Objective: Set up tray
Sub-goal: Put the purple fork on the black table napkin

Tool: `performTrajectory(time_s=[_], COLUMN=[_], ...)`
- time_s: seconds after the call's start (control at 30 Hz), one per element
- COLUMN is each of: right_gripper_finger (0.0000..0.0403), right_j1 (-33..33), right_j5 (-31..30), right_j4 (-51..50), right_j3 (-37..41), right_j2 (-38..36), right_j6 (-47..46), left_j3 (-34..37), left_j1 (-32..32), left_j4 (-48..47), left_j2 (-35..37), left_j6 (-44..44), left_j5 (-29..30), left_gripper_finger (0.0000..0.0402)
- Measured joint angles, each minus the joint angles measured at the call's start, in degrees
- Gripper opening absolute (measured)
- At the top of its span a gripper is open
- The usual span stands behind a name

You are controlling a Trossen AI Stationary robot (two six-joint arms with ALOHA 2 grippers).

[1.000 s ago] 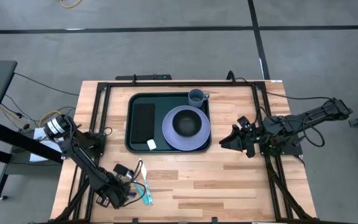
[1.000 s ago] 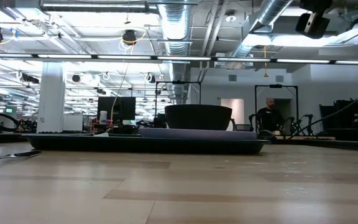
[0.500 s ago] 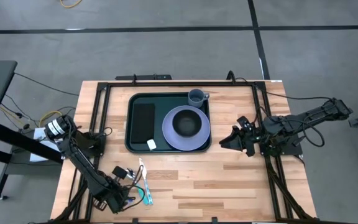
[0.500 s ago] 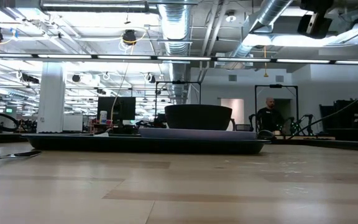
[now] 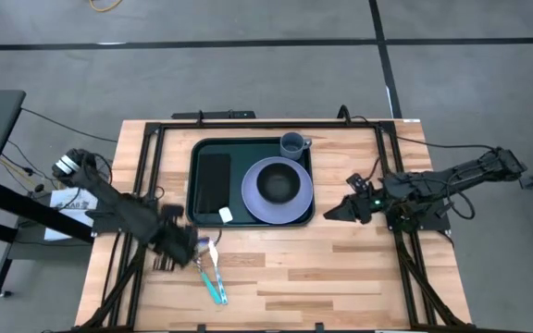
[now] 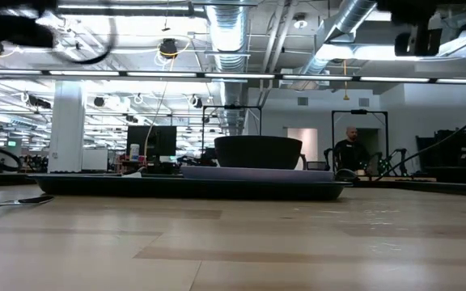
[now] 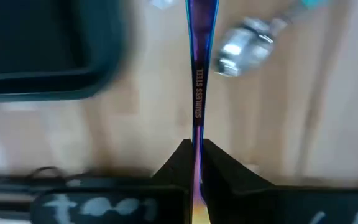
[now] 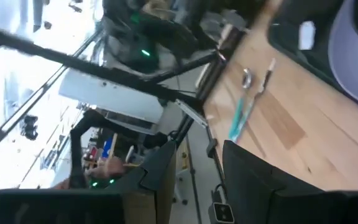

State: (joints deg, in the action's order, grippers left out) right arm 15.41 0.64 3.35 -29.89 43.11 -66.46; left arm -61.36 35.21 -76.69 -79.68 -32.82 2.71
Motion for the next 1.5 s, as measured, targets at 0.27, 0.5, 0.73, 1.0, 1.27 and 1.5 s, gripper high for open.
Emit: performTrajectory(time_s=[0.27, 0.5, 0.73, 1.0, 1.27, 1.5], right_gripper_finger=[0.0122, 0.0122, 0.0122, 0.0122, 0.0122, 0.0122], right_j1=[-11.8, -17.8, -18.8, -19.3, -20.1, -20.1], right_j5=[13.9, 25.6, 36.6, 41.4, 41.4, 41.9], right_j4=[13.6, 26.8, 26.7, 26.3, 26.4, 25.9], right_j3=[0.0, -7.3, -17.5, -21.9, -24.2, -27.6], right_j2=[13.1, 26.9, 37.8, 46.6, 49.9, 51.1], right_j6=[-4.2, -4.6, -2.1, -1.4, 0.9, 1.0], left_j3=[-12.4, -22.3, -32.0, -39.2, -40.3, -40.2], left_j1=[-19.0, -28.8, -30.2, -29.6, -26.6, -25.1], left_j4=[-8.8, -9.6, -9.8, -10.6, -12.8, -9.7], left_j2=[0.5, -5.4, -12.8, -15.1, -15.4, -18.8], left_j6=[17.5, 35.0, 48.0, 54.9, 58.5, 59.7], left_j5=[8.4, 11.3, 16.1, 17.7, 14.5, 13.8], left_gripper_finger=[0.0, 0.0, 0.0, 0.0, 0.0, 0.0])
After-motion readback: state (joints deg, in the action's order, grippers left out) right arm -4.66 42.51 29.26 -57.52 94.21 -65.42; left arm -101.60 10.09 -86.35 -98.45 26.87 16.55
